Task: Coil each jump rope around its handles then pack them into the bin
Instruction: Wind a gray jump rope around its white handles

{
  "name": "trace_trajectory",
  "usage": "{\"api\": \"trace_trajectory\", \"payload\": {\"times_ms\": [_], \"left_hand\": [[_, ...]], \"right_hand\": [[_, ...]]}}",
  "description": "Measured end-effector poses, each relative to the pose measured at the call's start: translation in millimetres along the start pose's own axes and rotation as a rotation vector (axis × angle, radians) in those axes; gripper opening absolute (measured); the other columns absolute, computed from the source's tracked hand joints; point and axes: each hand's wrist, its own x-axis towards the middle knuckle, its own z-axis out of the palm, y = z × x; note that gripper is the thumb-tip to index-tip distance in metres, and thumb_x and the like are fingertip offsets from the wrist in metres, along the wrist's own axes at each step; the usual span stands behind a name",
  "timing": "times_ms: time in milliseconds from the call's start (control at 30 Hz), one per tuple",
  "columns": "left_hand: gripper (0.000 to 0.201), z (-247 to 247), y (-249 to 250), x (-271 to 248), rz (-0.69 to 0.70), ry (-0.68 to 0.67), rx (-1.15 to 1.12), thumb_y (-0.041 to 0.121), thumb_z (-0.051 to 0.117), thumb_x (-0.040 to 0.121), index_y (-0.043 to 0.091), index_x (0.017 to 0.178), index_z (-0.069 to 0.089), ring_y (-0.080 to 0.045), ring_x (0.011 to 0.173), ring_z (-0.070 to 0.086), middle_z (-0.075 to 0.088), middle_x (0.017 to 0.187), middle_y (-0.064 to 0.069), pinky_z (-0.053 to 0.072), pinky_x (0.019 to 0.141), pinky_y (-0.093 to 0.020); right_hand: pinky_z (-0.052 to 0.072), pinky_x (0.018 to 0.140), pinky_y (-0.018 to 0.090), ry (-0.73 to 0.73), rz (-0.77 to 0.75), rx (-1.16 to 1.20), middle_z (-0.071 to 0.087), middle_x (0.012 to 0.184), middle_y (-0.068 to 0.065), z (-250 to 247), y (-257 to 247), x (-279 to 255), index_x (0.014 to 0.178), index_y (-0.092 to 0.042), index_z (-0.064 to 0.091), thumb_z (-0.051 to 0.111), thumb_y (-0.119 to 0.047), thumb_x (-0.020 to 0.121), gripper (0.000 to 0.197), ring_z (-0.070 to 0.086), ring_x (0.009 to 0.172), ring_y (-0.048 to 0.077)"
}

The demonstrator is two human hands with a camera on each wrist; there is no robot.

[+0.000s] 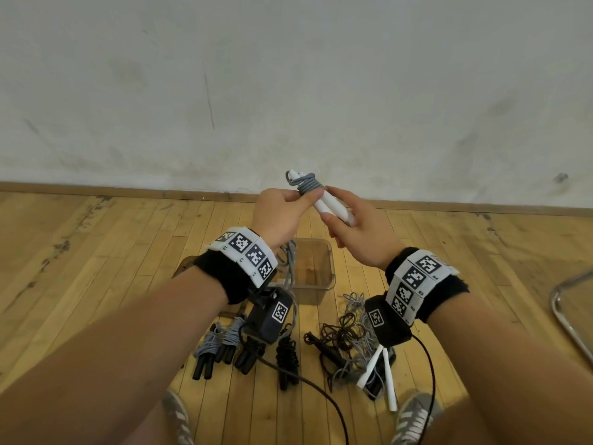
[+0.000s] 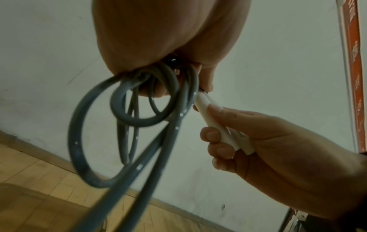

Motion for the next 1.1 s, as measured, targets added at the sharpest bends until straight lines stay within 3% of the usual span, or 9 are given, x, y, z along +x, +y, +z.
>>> {"api": "trace_trajectory", "payload": {"times_ms": [100, 233, 333, 433, 567, 700, 867, 1000, 1100], "left_hand": [[0.025, 1.0, 1.3, -0.7, -0.007, 0.024, 0.019, 0.036, 0.068, 0.097, 0.014, 0.101, 0.081, -0.002, 0.043, 0.052, 0.069, 0.067, 0.002, 0.038, 0.053, -0.029], [0.018, 2.9, 4.3, -2.1, -0.03, 0.01, 0.044, 0.026, 0.065, 0.099, 0.017, 0.107, 0.079, -0.011, 0.091, 0.061, 0.061, 0.084, 0.025, 0.054, 0.089, -0.05], [0.019, 7.4, 1.5, -2.5, -0.025, -0.017, 0.024, 0.022, 0.06, 0.101, 0.027, 0.093, 0.077, -0.008, 0.048, 0.049, 0.057, 0.05, 0.013, 0.044, 0.06, -0.03], [0.023, 10.4, 1.6, 0.0, -0.106, -0.036, -0.082, 0.017, 0.059, 0.102, 0.021, 0.085, 0.073, -0.008, 0.045, 0.036, 0.044, 0.051, 0.008, 0.032, 0.047, -0.021], [0.023, 12.2, 4.0, 2.1, -0.187, -0.037, -0.152, 0.014, 0.061, 0.1, 0.006, 0.081, 0.07, -0.008, 0.042, 0.031, 0.038, 0.045, 0.01, 0.027, 0.044, -0.019], [0.044, 10.5, 3.4, 3.8, -0.196, -0.021, -0.195, 0.031, 0.073, 0.094, -0.012, 0.101, 0.072, -0.009, 0.041, 0.031, 0.041, 0.052, 0.004, 0.027, 0.041, -0.018], [0.055, 8.7, -4.0, 10.5, -0.171, 0.084, -0.201, 0.039, 0.083, 0.083, -0.013, 0.096, 0.073, -0.01, 0.04, 0.034, 0.051, 0.069, -0.012, 0.029, 0.042, -0.022], [0.047, 7.8, -4.4, 8.4, -0.195, 0.113, -0.231, 0.034, 0.08, 0.087, -0.012, 0.092, 0.073, -0.009, 0.04, 0.029, 0.04, 0.049, 0.003, 0.026, 0.043, -0.021], [0.031, 5.0, 3.6, 6.3, -0.159, 0.025, -0.298, 0.03, 0.073, 0.094, -0.001, 0.089, 0.077, -0.009, 0.044, 0.026, 0.031, 0.051, 0.006, 0.024, 0.044, -0.02]], "right_hand": [[0.056, 0.059, 0.029, 0.037, -0.009, -0.043, 0.065, 0.084, -0.005, -1.5, 7.0, 1.9, 0.149, -0.027, 0.042, 0.06, -0.032, 0.101, 0.051, 0.062, 0.06, 0.005], [0.05, 0.056, 0.026, 0.111, -0.004, -0.108, 0.064, 0.086, -0.005, -6.4, 15.7, 5.5, 0.146, -0.032, 0.044, 0.059, -0.031, 0.101, 0.047, 0.061, 0.06, 0.006], [0.052, 0.062, 0.032, 0.153, 0.003, -0.237, 0.067, 0.095, -0.003, -4.3, 18.2, 5.6, 0.146, -0.035, 0.042, 0.057, -0.035, 0.101, 0.047, 0.065, 0.07, 0.014], [0.04, 0.056, 0.025, 0.164, -0.012, -0.337, 0.065, 0.1, -0.004, -1.7, 17.4, 6.6, 0.149, -0.033, 0.039, 0.055, -0.034, 0.102, 0.049, 0.059, 0.07, 0.008], [0.032, 0.052, 0.023, 0.114, 0.01, -0.441, 0.061, 0.096, -0.003, 2.5, 11.3, 5.5, 0.155, -0.029, 0.031, 0.05, -0.03, 0.105, 0.053, 0.05, 0.064, 0.004], [0.034, 0.05, 0.028, 0.099, -0.007, -0.512, 0.062, 0.088, -0.001, 8.6, 4.4, 1.7, 0.159, -0.03, 0.023, 0.042, -0.032, 0.108, 0.054, 0.054, 0.063, 0.012], [0.039, 0.069, 0.034, 0.077, -0.101, -0.401, 0.059, 0.095, 0.007, 23.1, 13.9, -0.4, 0.16, -0.038, 0.017, 0.022, -0.041, 0.11, 0.05, 0.051, 0.088, 0.02], [0.051, 0.084, 0.029, 0.014, -0.102, -0.141, 0.06, 0.132, 0.005, 15.8, 5.8, 0.2, 0.157, -0.036, 0.031, 0.05, -0.037, 0.105, 0.055, 0.058, 0.109, 0.018], [0.058, 0.093, 0.037, 0.043, 0.048, 0.115, 0.062, 0.133, -0.001, 4.2, -2.3, 2.5, 0.151, -0.037, 0.04, 0.077, -0.035, 0.089, 0.072, 0.067, 0.106, 0.019]]}}
